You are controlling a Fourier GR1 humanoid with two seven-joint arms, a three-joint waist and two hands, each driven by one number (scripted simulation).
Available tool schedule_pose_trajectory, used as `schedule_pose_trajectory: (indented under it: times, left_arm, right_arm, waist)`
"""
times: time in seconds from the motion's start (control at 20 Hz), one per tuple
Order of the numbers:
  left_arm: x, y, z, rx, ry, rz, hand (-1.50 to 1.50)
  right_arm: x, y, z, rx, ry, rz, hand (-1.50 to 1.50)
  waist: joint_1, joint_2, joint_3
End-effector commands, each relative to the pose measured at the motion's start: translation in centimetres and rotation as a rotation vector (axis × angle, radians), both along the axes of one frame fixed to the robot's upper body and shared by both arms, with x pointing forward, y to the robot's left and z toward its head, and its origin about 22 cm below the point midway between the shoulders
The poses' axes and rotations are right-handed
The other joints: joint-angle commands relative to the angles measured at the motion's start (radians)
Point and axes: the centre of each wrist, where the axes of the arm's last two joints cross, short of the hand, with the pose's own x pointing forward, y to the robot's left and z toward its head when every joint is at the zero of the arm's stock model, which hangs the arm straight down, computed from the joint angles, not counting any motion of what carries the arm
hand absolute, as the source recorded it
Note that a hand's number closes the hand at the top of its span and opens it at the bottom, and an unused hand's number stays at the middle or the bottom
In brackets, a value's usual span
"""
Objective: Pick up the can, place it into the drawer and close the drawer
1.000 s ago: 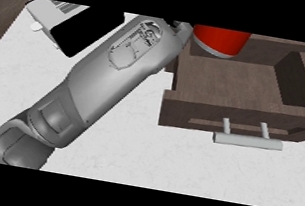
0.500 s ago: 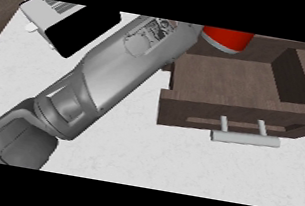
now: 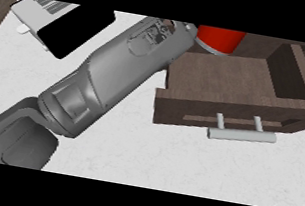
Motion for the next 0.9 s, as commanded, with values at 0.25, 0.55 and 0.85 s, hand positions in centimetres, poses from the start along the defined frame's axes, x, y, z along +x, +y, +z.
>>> schedule_pose_trajectory:
  times: [0.25,0.55,0.85]
  left_arm:
    - [-0.1,0.3,-2.8,0.079,-0.019,0.028,1.5]
    - [0.5,0.9,-3.4,0.114,-0.058,0.061,1.5]
    - [0.5,2.2,-6.5,0.116,-0.039,0.138,-1.5]
  right_arm:
    - [1.2,0.3,0.1,0.007,-0.008,0.011,-1.5]
    - [1.7,0.2,0.7,-0.017,-0.03,0.011,-1.5]
    - [1.4,1.2,1.1,-0.05,-0.042,0.036,-1.5]
  waist:
    - [-0.005,0.001,0.0]
    - [-0.029,0.01,0.0]
    - [-0.048,0.017,0.0]
